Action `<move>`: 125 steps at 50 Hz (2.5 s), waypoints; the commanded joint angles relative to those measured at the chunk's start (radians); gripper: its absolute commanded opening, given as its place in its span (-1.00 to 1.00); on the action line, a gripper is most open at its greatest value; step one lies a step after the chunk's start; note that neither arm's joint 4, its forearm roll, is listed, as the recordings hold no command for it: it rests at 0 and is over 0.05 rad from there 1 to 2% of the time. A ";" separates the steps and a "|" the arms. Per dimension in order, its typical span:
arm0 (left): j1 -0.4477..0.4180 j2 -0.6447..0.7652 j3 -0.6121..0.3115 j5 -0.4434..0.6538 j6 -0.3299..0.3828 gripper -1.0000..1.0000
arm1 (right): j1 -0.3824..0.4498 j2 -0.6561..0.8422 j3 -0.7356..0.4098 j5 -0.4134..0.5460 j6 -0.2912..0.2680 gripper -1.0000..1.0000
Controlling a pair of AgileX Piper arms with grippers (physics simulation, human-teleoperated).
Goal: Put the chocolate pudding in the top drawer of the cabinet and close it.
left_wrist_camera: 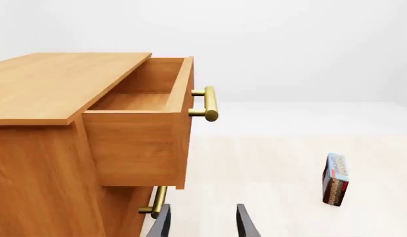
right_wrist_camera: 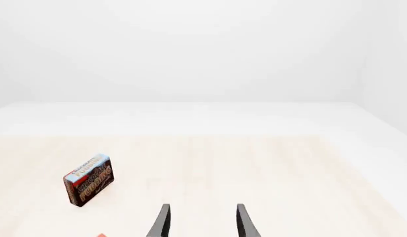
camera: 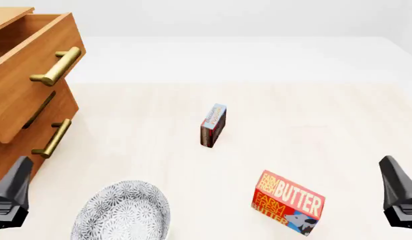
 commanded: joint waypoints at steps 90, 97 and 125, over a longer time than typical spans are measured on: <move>-0.114 0.529 -0.854 0.334 0.099 1.00 | 0.000 0.004 -0.003 0.000 -0.002 1.00; -0.084 0.580 -0.961 0.439 0.087 1.00 | 0.000 0.004 -0.003 0.000 -0.002 1.00; -0.017 0.829 -1.135 0.622 -0.049 1.00 | 0.000 0.004 -0.003 0.000 -0.002 1.00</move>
